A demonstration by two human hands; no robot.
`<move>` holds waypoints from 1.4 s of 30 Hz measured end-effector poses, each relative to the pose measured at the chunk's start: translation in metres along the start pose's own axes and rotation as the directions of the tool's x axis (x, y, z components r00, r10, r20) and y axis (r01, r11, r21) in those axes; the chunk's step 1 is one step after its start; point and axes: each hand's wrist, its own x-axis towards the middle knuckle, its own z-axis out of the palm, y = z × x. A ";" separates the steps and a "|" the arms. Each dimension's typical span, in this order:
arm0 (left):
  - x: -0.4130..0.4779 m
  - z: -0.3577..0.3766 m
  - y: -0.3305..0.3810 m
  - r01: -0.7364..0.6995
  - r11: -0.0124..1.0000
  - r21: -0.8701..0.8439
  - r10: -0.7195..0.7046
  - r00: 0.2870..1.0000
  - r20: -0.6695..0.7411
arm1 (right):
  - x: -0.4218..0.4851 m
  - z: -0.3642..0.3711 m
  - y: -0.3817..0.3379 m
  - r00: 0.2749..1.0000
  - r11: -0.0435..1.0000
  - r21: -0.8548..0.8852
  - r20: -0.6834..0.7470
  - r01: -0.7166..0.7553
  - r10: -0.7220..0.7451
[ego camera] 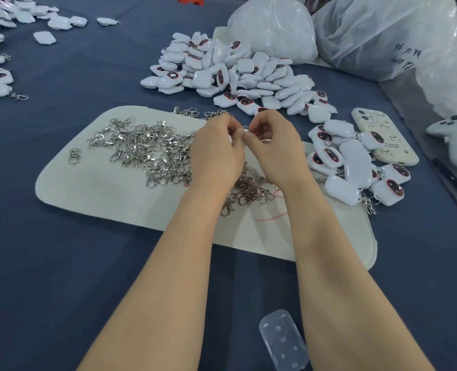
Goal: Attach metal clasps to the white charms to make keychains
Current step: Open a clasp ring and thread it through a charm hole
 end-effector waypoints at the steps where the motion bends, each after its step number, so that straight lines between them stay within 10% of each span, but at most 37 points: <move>1: 0.000 0.000 0.000 -0.001 1.000 0.002 0.001 1.000 0.005 | 0.000 0.000 0.000 1.000 1.000 -0.014 0.002 0.008 -0.008; 26: 0.000 -0.005 0.002 -0.075 0.991 -0.107 0.085 0.993 0.088 | -0.003 -0.009 -0.003 0.978 0.902 0.380 0.066 -0.206 0.196; 36: 0.002 -0.004 0.003 0.072 0.982 -0.173 -0.052 0.992 0.113 | -0.001 -0.005 0.000 0.999 1.000 -0.019 -0.042 0.017 -0.018; 42: 0.003 -0.005 0.001 0.100 0.983 -0.152 -0.074 0.983 0.167 | 0.002 -0.007 0.000 1.000 0.999 0.028 0.013 -0.018 0.018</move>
